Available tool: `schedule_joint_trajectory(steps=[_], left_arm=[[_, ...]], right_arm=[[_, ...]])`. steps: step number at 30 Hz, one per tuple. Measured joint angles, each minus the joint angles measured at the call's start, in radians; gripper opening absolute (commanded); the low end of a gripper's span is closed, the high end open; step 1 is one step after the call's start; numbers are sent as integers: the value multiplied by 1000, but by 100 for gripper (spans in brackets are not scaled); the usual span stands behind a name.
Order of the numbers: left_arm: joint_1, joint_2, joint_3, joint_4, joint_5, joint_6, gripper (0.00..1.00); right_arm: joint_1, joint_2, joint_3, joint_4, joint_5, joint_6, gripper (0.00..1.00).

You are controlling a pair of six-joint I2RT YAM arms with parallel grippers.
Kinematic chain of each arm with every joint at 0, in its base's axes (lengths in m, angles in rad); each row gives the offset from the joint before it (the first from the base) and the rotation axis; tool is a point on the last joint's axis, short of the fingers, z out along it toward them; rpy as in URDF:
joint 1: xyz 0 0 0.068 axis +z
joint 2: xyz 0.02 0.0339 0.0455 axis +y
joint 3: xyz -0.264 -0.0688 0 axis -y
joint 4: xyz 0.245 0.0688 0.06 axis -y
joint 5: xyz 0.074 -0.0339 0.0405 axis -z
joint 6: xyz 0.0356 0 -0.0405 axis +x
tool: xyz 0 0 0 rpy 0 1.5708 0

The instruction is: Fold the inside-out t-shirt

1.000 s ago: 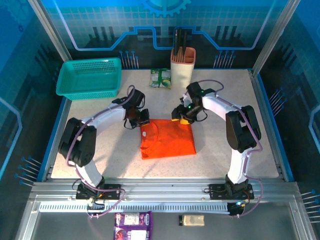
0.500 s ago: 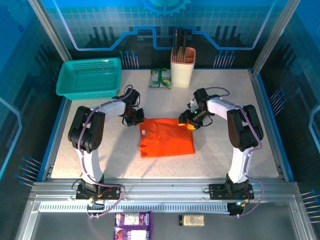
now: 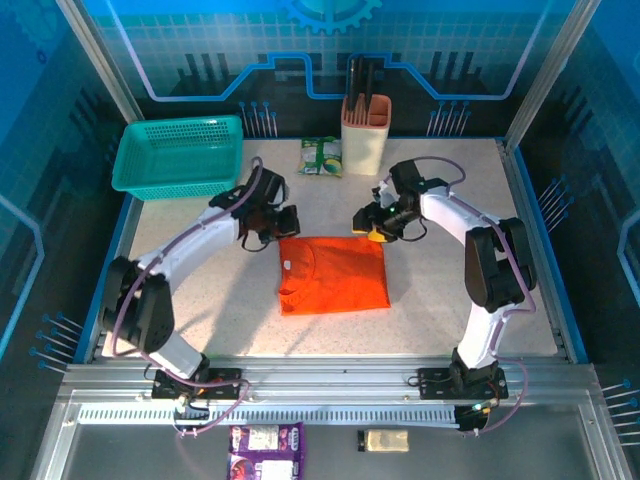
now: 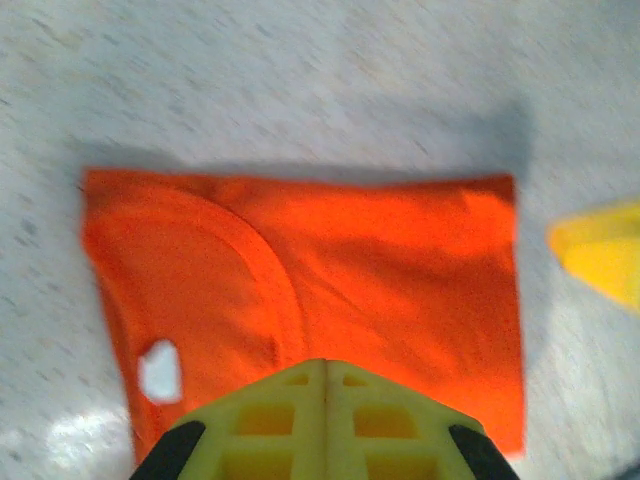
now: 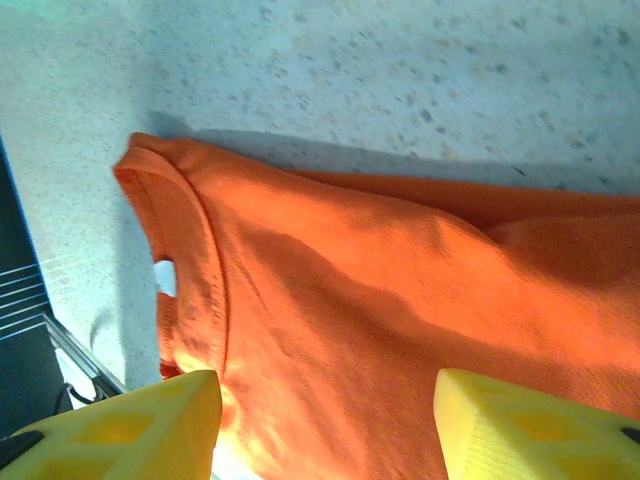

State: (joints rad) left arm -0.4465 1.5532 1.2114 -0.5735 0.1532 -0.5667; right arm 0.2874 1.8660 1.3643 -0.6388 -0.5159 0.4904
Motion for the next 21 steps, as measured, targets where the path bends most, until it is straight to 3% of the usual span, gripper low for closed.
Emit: schedule_joint_trajectory(steps=[9,21], left_arm=[[-217,-77,-296,55,4,-171,2],[-245,-83,-436,132,4,-292,1]], right_arm=[[41,162,163,-56,-52,-63,58],[55,304,283,-152,-70,-151,57]])
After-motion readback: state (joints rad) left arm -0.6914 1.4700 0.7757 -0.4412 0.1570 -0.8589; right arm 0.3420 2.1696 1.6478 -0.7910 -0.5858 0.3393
